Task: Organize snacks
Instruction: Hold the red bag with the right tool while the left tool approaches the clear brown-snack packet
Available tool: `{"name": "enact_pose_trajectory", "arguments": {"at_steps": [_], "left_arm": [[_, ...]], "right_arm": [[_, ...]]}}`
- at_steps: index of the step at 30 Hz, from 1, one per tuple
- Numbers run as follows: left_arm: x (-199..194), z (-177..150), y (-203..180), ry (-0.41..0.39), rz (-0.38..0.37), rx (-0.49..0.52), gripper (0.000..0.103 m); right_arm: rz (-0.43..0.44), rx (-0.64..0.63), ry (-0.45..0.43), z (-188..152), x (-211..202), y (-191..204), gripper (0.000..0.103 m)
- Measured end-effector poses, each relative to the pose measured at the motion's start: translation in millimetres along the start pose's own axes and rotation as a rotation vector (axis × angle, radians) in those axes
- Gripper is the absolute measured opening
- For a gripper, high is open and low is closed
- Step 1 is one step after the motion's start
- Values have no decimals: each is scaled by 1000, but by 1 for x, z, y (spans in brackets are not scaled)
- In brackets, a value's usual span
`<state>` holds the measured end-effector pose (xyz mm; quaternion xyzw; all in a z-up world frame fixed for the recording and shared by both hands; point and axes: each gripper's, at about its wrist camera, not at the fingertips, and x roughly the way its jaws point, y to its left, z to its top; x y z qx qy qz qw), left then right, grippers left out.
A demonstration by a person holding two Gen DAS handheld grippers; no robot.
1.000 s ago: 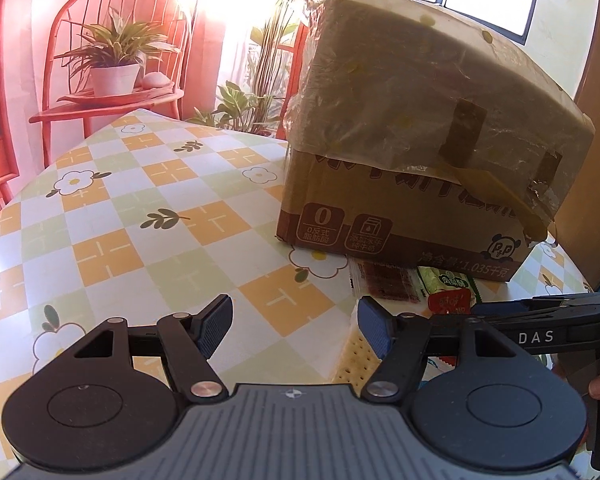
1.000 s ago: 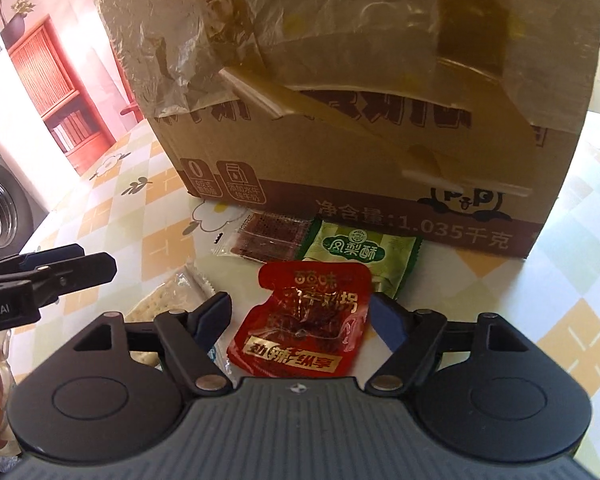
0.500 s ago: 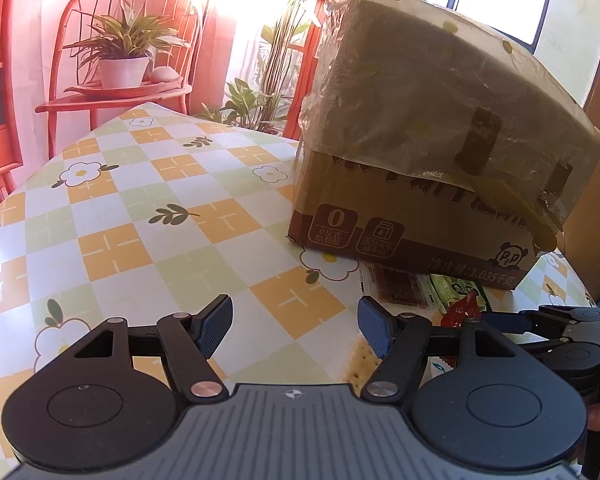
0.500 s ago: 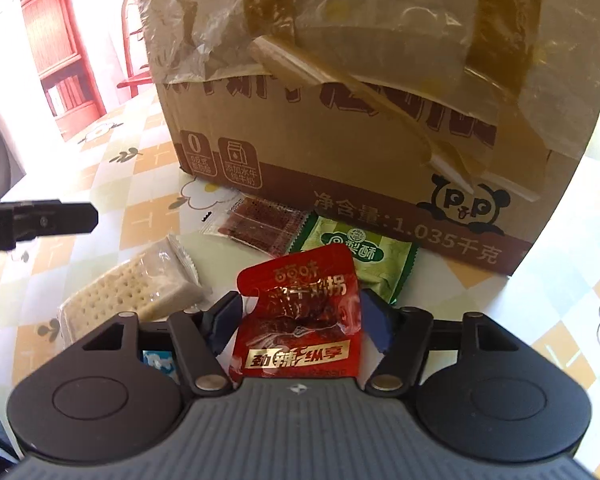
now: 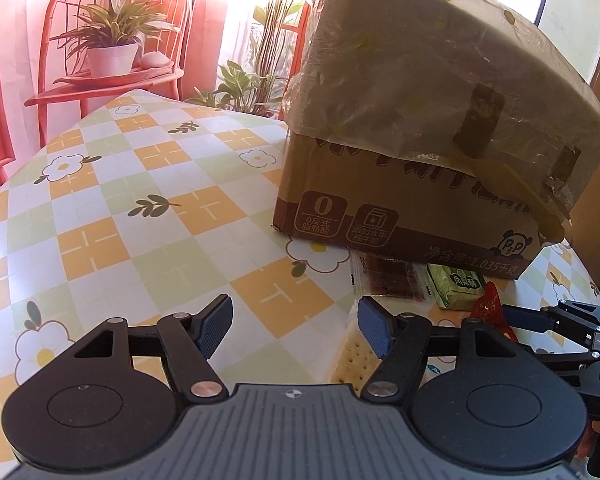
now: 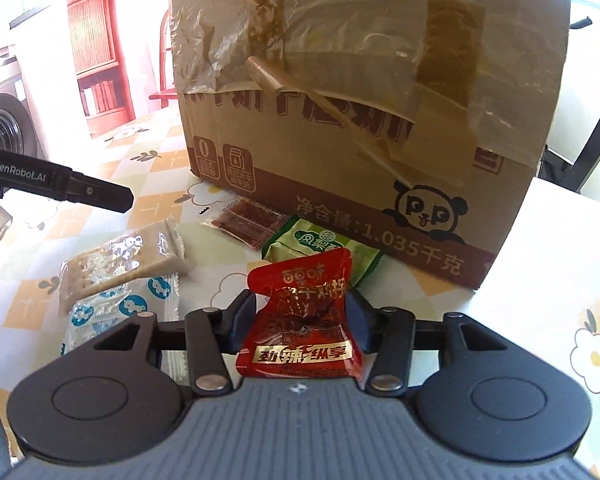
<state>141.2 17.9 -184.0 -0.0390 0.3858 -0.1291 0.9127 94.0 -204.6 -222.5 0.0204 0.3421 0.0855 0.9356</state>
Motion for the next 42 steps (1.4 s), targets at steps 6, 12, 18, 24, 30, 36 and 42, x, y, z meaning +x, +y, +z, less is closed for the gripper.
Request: {"name": "enact_pose_trajectory", "arguments": {"at_steps": [6,12,18,24,30,36,42], "left_arm": [[16,10,-17,13,-22,20,71],[36,20,-40,23,-38,76,71],[59,26,-51,62,-54,90,73],[80,30,-58,85,-39,84,73],[93,28,-69,96,-23,121,77],[99,26,-81,91,8,182,78],[92,23,-75,98,-22,164,78]], "right_arm": [[9,16,-33,-9,-4,-5,51],[24,43,-42,-11,-5,-11,52],[21,49,-47,-11,-4,-9,52],[22,52,-48,-11,-4,-10,52],[20,52,-48,-11,-4,-9,52],[21,54,-48,-11,-3,-9,52],[17,52,-49,-11,-3,-8,52]]}}
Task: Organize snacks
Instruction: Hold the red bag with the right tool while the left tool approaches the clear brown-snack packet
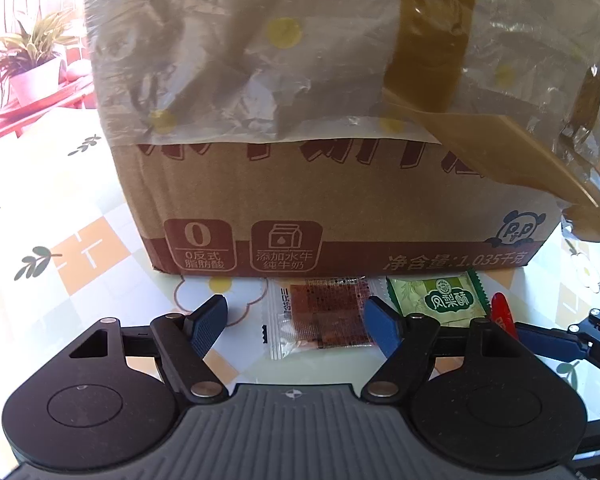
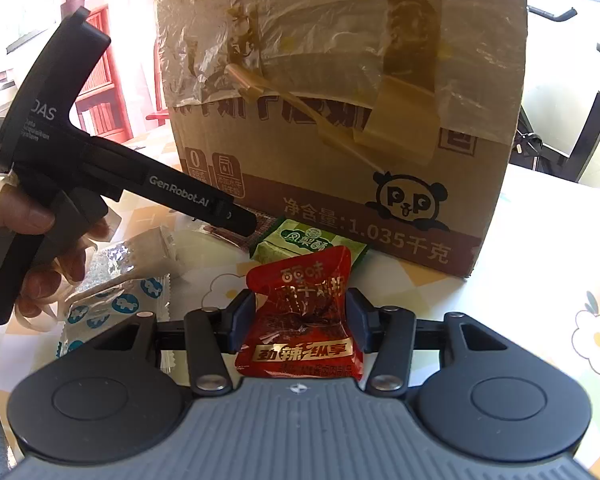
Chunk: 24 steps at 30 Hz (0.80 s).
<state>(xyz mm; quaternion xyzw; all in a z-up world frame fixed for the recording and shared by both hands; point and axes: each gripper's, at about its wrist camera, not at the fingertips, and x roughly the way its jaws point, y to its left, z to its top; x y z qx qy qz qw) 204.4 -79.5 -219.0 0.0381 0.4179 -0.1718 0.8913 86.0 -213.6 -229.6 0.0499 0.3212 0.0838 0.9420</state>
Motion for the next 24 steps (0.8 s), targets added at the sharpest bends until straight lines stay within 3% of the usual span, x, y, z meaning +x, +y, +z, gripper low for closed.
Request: {"name": "enact_pose_trajectory", "arguments": {"at_steps": [10,16,20,22,23,24], "left_arm": [[-14,-8,16,5,-106,-11,78],[3,-3,3,2,-60,-16,81],[11,-1,-9,-7,-8,34,86],[13,-1,-13,-9,58,63,77],[12,-2,-13,-14,53,57,73],[9,-2,-13,-16,50,60,58]], "right_arm": [[1,18,-9,-1,-2,-3,52],[1,19,-9,-1,-3,-3,52],[3,21,-10,-1,-3,-3,52],[3,21,-10,-1,-3,-3,52],[2,20,-10,-1,-3,-3,52],[2,19,-10,-1,-3,-3,52]]}}
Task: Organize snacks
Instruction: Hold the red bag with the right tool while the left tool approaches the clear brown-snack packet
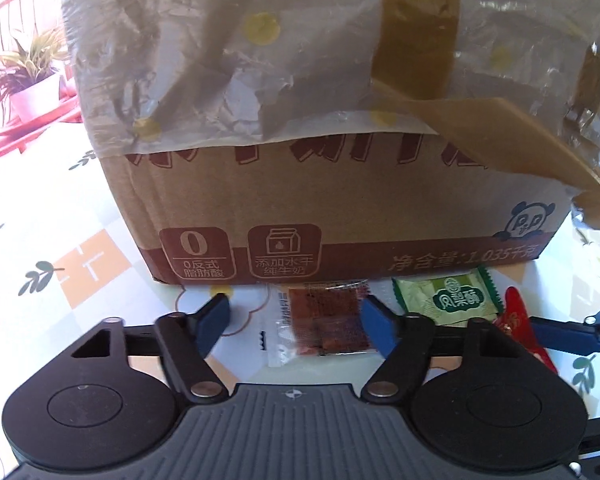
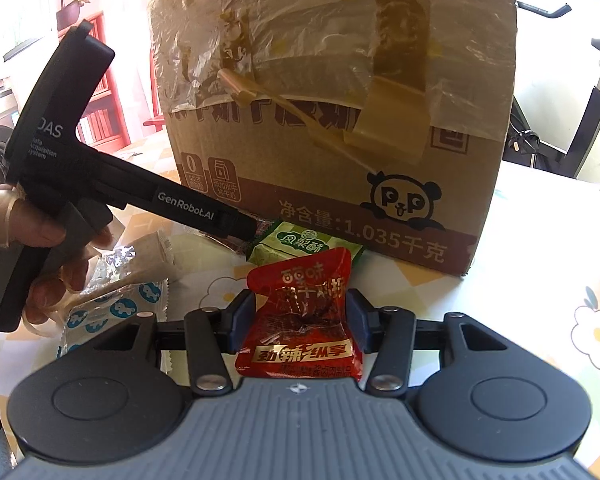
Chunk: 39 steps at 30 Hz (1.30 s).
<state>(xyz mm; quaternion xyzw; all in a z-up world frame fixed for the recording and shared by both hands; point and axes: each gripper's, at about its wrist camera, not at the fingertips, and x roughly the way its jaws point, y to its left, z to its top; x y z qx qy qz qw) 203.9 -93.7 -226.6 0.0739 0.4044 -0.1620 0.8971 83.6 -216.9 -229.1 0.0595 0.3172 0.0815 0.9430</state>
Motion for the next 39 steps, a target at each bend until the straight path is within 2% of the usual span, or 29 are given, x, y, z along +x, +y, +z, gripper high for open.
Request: {"name": "enact_pose_trajectory", "arguments": {"at_steps": [1,4,6,12,15,19,23,26,29,36,39], "left_arm": [[-3,0,1,0,-14,6,45],[-9,-3,8,20,-46,-4,32],[-15,-9,12,29,-52,-4,31],[-32,-27,19,45,-55,-16,30],[-40,-36,20,52,-130,-34,31],[-44,-28,27,-4,-129,-39,32],[-30,-9,29,-19,-177,-12,33],[-14,0,24,5,-137,35,37],[-6,1,28,23,-95,-2,37],[-13,-11,23,55,-173,-44,41],[-18,-18,15,69,-211,-44,47]], "right_arm": [[0,0,0,0,0,0,52],[2,2,-2,0,0,0,52],[2,3,-2,0,-1,0,52],[-1,0,-3,0,-1,0,52],[-1,1,-3,0,-1,0,52],[-1,2,-3,0,-1,0,52],[0,6,-3,0,0,0,52],[4,10,-3,0,-1,-2,52],[4,9,-3,0,-1,-2,52],[5,7,-2,0,-1,-1,52],[5,7,-2,0,-1,-1,52]]}}
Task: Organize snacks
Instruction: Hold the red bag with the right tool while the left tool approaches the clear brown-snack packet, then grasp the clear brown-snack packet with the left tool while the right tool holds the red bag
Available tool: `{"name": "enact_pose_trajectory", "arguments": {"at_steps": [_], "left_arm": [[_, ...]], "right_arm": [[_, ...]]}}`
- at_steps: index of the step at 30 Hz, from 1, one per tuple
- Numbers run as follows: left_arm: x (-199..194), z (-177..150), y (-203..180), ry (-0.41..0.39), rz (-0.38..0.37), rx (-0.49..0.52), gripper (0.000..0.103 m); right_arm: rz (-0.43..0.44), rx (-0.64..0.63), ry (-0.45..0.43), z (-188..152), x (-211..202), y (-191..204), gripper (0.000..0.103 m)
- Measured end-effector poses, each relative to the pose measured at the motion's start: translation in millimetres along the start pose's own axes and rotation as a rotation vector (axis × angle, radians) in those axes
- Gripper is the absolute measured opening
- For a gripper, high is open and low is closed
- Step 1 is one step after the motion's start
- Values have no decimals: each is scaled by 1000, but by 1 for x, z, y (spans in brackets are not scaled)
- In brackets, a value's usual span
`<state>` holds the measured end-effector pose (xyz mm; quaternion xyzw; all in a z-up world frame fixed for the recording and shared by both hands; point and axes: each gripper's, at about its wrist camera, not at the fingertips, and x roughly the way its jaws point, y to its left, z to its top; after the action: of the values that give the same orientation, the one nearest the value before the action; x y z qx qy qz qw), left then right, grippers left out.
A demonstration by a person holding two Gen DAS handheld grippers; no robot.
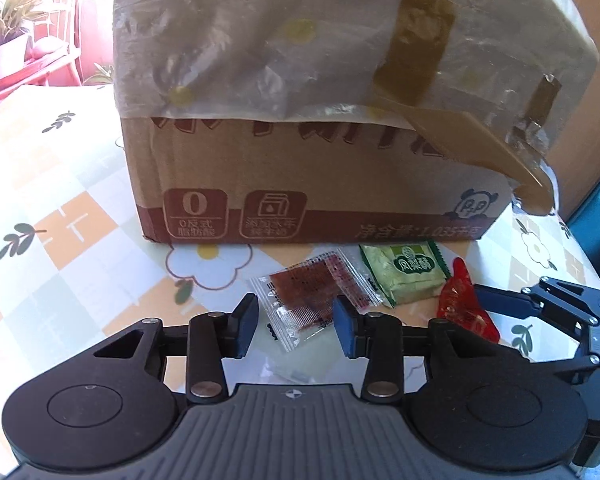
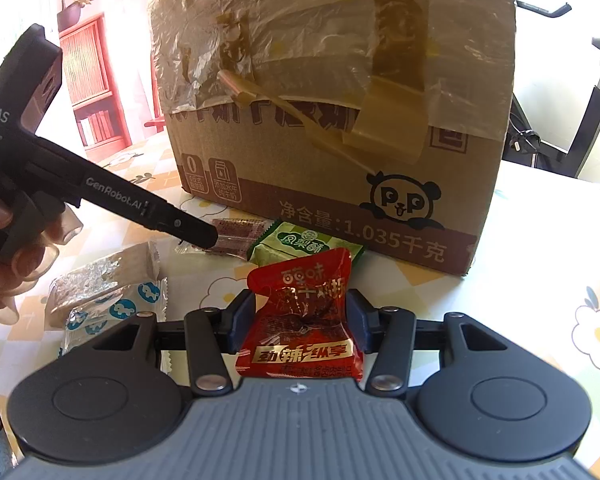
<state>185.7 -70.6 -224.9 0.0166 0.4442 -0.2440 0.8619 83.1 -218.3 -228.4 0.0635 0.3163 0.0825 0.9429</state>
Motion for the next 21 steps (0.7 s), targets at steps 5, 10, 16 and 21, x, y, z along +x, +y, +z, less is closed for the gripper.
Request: {"name": "enact_pose_trajectory", "arguments": {"at_steps": [5,10,16,21], "left_arm": [[-11,-9,0,19,-55,-1,49],[-22,4,0,-25,-42,74,49],[-8,27,-12,-43,-34,225,51],[20,33,-15,19,-81,244,51]], "right_arm": [[1,1,0,0,0,0,52],[1,6,0,0,0,0,52],[3,14,0,0,0,-1,52],[-1,14,0,0,0,-1,52]]}}
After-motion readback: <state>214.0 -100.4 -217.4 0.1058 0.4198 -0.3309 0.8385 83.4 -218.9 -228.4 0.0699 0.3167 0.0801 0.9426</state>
